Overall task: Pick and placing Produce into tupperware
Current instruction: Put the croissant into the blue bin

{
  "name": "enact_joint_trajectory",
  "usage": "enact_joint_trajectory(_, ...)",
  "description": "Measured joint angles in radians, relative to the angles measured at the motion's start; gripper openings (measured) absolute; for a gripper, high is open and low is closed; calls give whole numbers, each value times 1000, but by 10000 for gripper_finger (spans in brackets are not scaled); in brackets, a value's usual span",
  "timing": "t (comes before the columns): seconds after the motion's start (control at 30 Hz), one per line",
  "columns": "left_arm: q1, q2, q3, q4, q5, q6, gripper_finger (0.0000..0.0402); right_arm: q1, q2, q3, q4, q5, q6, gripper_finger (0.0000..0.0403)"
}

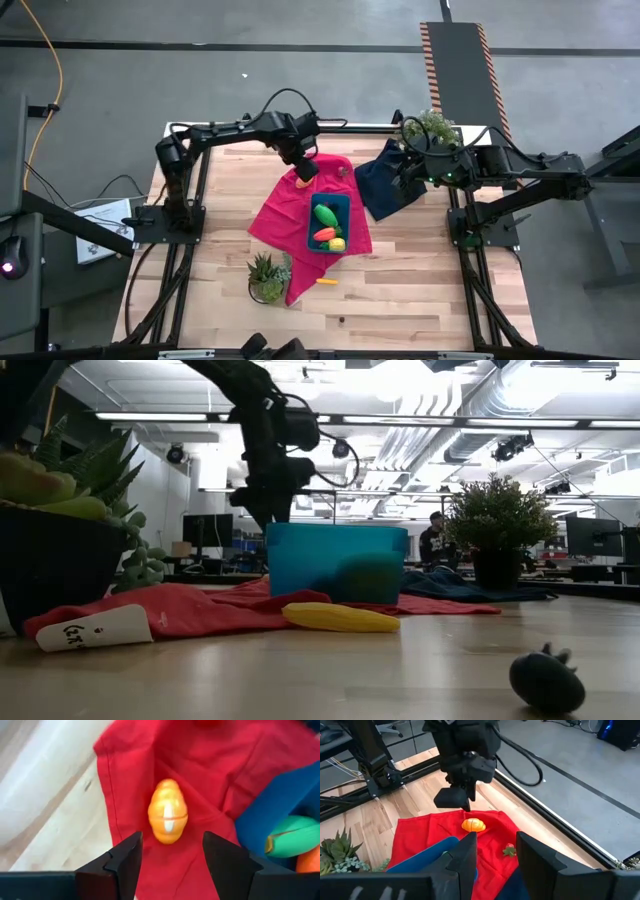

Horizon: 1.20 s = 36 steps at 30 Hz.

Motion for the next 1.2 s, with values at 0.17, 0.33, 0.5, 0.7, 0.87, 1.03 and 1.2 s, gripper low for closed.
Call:
enact_joint_trajectory(0.17, 0, 70, 94, -53, 0, 19, 196, 0, 0, 0, 0, 0, 19, 130)
enact_joint_trajectory(0.33, 0, 110, 113, -64, -4, 21, 194, 0, 0, 0, 0, 0, 42, 130)
enact_joint_trajectory(0.5, 0, 162, 113, -106, -22, 39, 193, 0, 0, 0, -1, -1, 44, 130)
enact_joint_trajectory(0.7, 0, 198, 113, -111, -19, 48, 193, 0, 0, 0, -5, 4, 40, 130)
enact_joint_trajectory(0.87, 0, 214, 113, -104, 9, 52, 193, 0, 0, 0, -5, 5, 43, 130)
enact_joint_trajectory(1.03, -1, 216, 113, -73, 15, 57, 193, 0, 0, 0, -5, 5, 44, 130)
enact_joint_trajectory(1.2, 0, 216, 113, -60, 39, 60, 193, 0, 0, 0, -5, 5, 44, 130)
